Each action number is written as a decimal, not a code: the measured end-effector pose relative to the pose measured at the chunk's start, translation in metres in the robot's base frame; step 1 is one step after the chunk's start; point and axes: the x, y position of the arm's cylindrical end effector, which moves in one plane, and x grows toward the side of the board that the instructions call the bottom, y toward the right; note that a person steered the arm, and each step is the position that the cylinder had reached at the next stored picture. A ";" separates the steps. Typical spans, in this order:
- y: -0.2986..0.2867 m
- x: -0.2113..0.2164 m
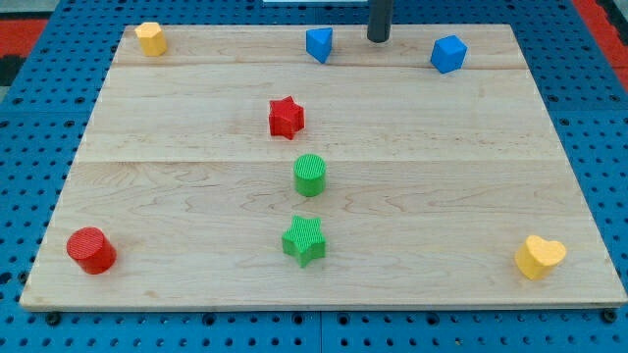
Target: Move the blue cube to the right of the blue triangle
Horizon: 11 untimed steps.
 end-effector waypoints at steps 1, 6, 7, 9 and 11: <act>0.002 0.012; 0.034 0.077; 0.067 0.067; 0.080 0.061; 0.196 0.280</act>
